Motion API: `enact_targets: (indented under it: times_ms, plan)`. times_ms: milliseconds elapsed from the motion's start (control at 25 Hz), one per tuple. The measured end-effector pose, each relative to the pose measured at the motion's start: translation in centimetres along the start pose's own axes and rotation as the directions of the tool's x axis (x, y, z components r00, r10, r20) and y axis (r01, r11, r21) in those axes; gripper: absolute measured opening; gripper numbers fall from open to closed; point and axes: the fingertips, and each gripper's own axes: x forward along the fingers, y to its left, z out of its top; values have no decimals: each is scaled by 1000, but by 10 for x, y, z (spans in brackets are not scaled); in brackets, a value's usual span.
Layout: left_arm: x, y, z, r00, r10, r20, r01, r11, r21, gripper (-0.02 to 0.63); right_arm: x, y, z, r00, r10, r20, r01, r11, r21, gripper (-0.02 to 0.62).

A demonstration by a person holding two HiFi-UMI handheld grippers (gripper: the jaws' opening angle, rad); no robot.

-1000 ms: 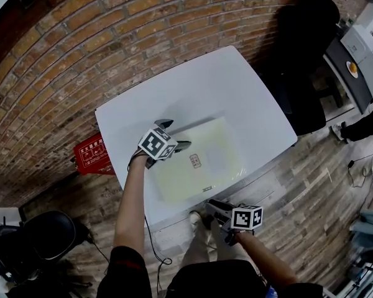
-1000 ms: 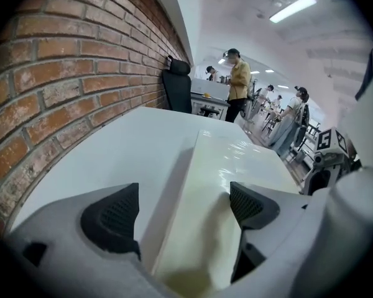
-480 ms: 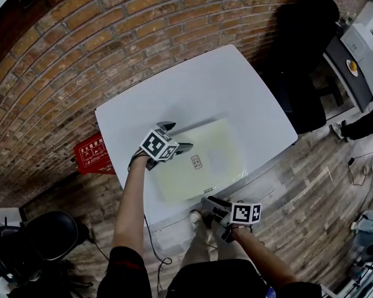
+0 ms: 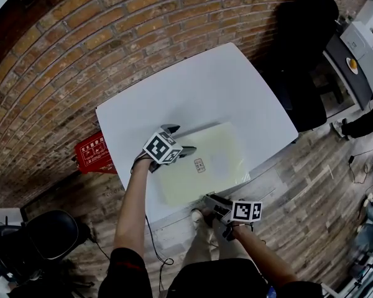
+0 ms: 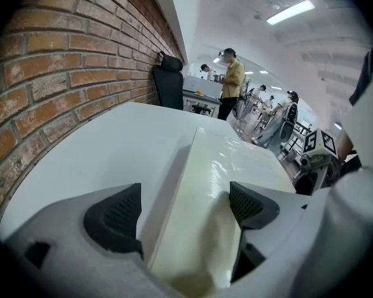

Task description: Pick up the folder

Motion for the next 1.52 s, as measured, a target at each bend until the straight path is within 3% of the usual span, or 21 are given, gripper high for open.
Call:
enact_targets:
  times_ms: [240, 720, 1120, 1280, 1520]
  plan:
    - [1, -9, -3, 1000, 7, 5, -7, 1000, -2, 437, -3, -9, -3, 1000, 2, 9, -2, 999, 39, 232]
    - [-3, -19, -7, 999, 38, 21, -38, 999, -10, 437, -12, -13, -5, 990, 100, 102, -117, 978, 175, 249]
    - [-2, -30, -8, 998, 63, 31, -62, 998, -14, 437, -26, -20, -4, 969, 147, 198, -184, 966, 184, 273]
    - [-3, -30, -8, 996, 80, 42, -79, 997, -10, 437, -28, -9, 4, 941, 238, 242, -268, 958, 100, 279]
    - [-5, -33, -10, 995, 89, 43, -88, 996, -17, 437, -31, -13, 4, 931, 249, 267, -286, 953, 106, 302]
